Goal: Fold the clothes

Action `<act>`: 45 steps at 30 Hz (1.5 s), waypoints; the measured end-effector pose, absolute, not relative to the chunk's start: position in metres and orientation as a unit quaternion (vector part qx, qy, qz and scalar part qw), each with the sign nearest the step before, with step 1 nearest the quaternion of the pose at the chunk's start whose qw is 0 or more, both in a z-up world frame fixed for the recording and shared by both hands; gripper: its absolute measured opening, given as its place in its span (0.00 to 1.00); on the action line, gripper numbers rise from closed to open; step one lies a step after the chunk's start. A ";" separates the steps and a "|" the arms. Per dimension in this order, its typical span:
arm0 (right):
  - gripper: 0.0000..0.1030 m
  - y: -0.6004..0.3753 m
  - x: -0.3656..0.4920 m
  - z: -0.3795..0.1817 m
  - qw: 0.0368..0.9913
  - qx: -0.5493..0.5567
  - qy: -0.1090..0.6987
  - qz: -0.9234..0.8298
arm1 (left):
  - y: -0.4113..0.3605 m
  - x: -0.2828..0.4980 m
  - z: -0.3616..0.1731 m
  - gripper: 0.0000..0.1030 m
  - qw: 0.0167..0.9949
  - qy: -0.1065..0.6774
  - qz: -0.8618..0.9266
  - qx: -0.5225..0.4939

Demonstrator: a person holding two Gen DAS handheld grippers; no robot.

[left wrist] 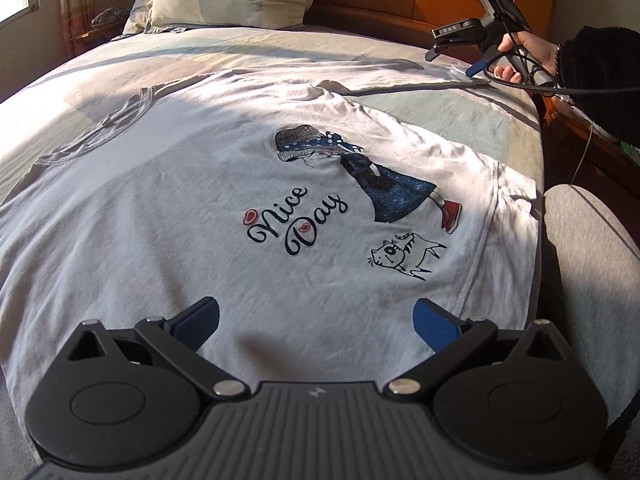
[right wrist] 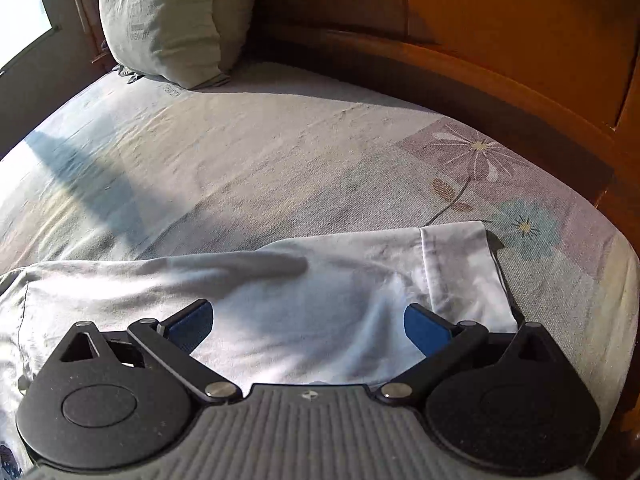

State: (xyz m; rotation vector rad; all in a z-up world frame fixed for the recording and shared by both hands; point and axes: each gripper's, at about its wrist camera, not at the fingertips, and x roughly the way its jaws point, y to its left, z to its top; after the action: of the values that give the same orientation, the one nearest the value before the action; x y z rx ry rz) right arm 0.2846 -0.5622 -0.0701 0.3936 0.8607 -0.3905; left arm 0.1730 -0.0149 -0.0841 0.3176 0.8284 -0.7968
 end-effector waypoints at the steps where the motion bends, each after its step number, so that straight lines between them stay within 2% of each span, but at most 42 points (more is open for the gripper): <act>1: 1.00 -0.563 0.280 -0.073 0.870 0.193 0.412 -0.188 | -0.016 0.172 -0.084 0.99 0.828 0.390 -0.374 0.151; 6: 1.00 -0.558 0.281 -0.085 0.865 0.189 0.414 -0.214 | -0.021 0.167 -0.083 0.99 0.826 0.387 -0.376 0.162; 11: 1.00 -0.517 0.291 -0.058 0.880 0.111 0.406 -0.220 | -0.015 0.167 -0.076 0.99 0.834 0.380 -0.371 0.149; 21: 1.00 -0.353 0.252 -0.022 0.909 0.028 0.416 0.026 | 0.018 0.186 -0.058 0.99 0.863 0.384 -0.315 0.094; 35: 1.00 -0.195 0.150 -0.057 0.875 -0.051 0.450 0.172 | 0.041 0.196 -0.047 0.99 0.890 0.380 -0.238 0.076; 40: 1.00 -0.169 0.133 -0.085 0.856 -0.055 0.482 0.182 | 0.045 0.192 -0.045 0.99 0.895 0.376 -0.226 0.080; 45: 1.00 -0.166 0.113 -0.091 0.875 -0.058 0.454 0.157 | 0.074 0.200 -0.044 0.99 0.909 0.378 -0.163 0.068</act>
State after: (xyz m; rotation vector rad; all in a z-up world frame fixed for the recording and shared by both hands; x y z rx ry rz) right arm 0.1134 -0.1661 -0.0913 -0.1208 0.9477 0.3286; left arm 0.1997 0.0740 -0.0439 0.1403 0.7800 -0.3372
